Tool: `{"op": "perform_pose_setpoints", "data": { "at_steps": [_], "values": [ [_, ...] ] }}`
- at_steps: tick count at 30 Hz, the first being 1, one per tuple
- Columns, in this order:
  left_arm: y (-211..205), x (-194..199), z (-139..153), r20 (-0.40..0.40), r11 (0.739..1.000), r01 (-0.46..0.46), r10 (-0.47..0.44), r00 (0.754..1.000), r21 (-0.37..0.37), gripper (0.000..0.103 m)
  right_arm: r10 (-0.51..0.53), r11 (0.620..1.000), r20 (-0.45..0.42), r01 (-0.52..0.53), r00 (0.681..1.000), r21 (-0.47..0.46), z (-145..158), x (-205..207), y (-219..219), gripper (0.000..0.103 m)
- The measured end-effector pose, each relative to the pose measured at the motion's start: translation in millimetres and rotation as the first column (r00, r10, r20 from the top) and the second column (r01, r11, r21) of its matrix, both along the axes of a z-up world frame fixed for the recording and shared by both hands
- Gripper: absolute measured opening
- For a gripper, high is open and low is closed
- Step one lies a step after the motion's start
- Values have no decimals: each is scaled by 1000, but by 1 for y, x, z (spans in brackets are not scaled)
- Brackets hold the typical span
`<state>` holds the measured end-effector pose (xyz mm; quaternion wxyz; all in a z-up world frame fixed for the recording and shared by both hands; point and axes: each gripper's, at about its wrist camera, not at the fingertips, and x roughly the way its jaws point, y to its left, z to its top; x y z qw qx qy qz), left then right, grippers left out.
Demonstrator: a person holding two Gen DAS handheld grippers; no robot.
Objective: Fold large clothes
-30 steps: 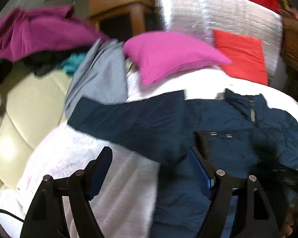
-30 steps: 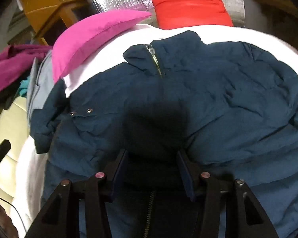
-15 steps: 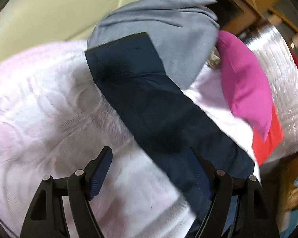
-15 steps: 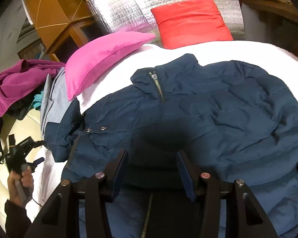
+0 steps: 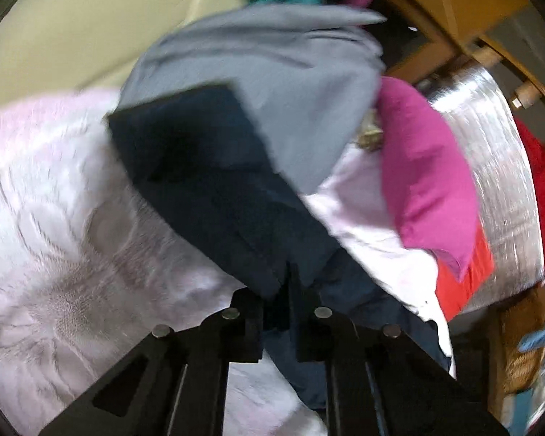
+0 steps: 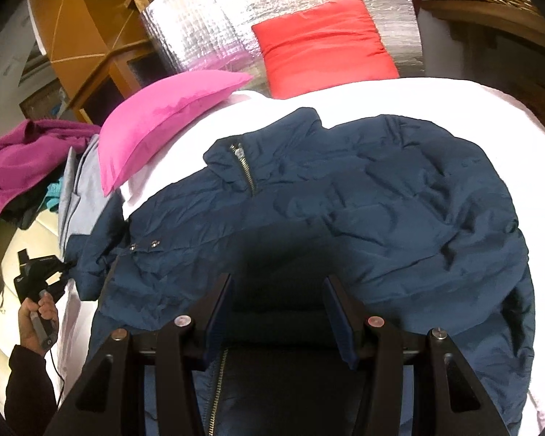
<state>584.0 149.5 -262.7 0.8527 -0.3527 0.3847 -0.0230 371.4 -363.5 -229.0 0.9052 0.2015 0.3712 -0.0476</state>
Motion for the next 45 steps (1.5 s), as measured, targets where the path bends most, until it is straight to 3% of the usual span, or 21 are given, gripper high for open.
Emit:
{"op": "perform_pose_setpoints", "data": {
  "at_steps": [3, 7, 10, 13, 15, 17, 19, 20, 22, 24, 25, 27, 29, 30, 31, 36, 37, 40, 42, 45],
  "values": [
    [-32, -12, 39, 76, 994, 62, -69, 995, 94, 9, -21, 1000, 24, 21, 999, 11, 8, -6, -4, 54],
    [-96, -45, 100, 201, 962, 171, -215, 956, 214, 8, -59, 998, 52, 57, 997, 30, 17, -15, -14, 54],
    [-157, -84, 136, 286, 916, 292, -368, 885, 275, 8, -95, 994, 65, 92, 993, 54, 21, -23, -27, 54],
    [-218, -116, 149, 314, 850, 408, -509, 802, 334, 8, -133, 989, 80, 127, 988, 72, 25, -33, -42, 54],
    [-270, -141, 147, 291, 771, 509, -624, 725, 384, 7, -164, 983, 93, 156, 982, 95, 28, -41, -56, 54],
    [-309, -159, 134, 251, 708, 575, -693, 676, 409, 7, -187, 978, 102, 176, 977, 110, 29, -47, -67, 54],
    [-339, -164, 116, 191, 656, 626, -739, 646, 421, 7, -211, 973, 96, 199, 973, 121, 28, -53, -80, 54],
    [-358, -164, 100, 125, 618, 667, -766, 631, 417, 8, -218, 970, 96, 206, 971, 126, 28, -57, -85, 54],
    [-382, -156, 64, -23, 567, 733, -785, 619, 375, 10, -234, 966, 98, 220, 967, 136, 29, -62, -93, 54],
    [-392, -154, 40, -129, 542, 775, -787, 604, 326, 15, -246, 960, 90, 230, 965, 158, 29, -66, -103, 54],
    [-392, -155, 31, -167, 542, 783, -779, 604, 306, 17, -251, 957, 86, 234, 964, 173, 28, -67, -107, 54],
    [-384, -164, 34, -167, 551, 786, -778, 606, 281, 24, -248, 952, 63, 231, 967, 200, 25, -67, -115, 54],
    [-369, -171, 44, -147, 572, 784, -777, 612, 239, 52, -239, 953, 52, 224, 970, 207, 23, -65, -116, 54],
    [-360, -176, 50, -135, 593, 772, -766, 628, 228, 60, -230, 954, 44, 217, 972, 205, 22, -63, -115, 54],
    [-345, -181, 58, -111, 628, 745, -743, 660, 224, 68, -225, 956, 43, 212, 973, 205, 21, -63, -115, 54],
    [-277, -178, 79, -43, 757, 628, -631, 774, 179, 69, -165, 971, 54, 153, 985, 186, 23, -58, -93, 56],
    [-260, -170, 79, -47, 794, 577, -579, 814, 192, 69, -148, 974, 56, 136, 987, 179, 24, -57, -86, 56],
    [-229, -157, 73, -88, 850, 467, -460, 884, 245, 69, -97, 983, 61, 86, 993, 160, 25, -50, -66, 57],
    [-211, -145, 65, -110, 883, 403, -387, 915, 240, 69, -60, 989, 69, 49, 996, 142, 27, -45, -49, 63],
    [-196, -131, 54, -167, 902, 356, -323, 932, 245, 69, -11, 993, 87, 1, 996, 116, 29, -35, -23, 71]
  ]
}}
